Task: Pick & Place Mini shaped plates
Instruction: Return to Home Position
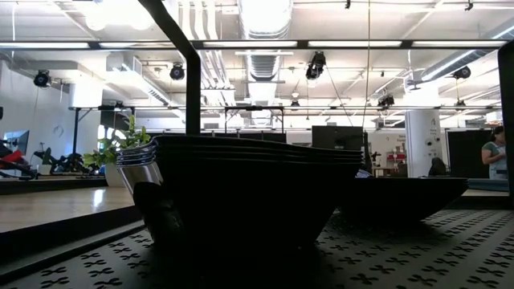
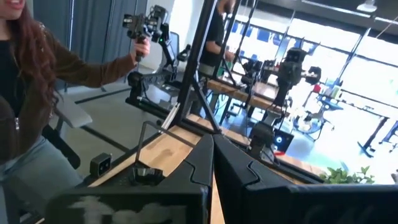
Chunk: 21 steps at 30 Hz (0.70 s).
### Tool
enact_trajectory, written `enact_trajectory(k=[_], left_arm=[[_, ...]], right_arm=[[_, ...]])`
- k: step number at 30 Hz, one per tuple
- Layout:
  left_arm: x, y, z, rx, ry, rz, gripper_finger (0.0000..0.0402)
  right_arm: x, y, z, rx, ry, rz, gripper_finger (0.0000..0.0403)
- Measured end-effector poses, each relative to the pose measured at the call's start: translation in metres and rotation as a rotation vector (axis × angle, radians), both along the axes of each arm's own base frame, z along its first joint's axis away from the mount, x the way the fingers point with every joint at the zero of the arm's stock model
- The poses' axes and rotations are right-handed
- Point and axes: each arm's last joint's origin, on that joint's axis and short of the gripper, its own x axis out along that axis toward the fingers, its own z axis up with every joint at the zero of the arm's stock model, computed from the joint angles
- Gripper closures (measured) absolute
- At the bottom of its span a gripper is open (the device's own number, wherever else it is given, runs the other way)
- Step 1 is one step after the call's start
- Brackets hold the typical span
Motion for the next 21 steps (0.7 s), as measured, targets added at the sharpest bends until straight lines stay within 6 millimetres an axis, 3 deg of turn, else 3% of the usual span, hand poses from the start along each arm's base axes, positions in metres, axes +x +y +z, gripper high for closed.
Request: enact_trajectory(k=[21], left_arm=[[-0.005, 0.001, -0.001, 0.08, 0.005, 0.022, 0.0401]], right_arm=[[-0.051, -0.013, -0.008, 0.061, -0.179, 0.001, 0.0394]])
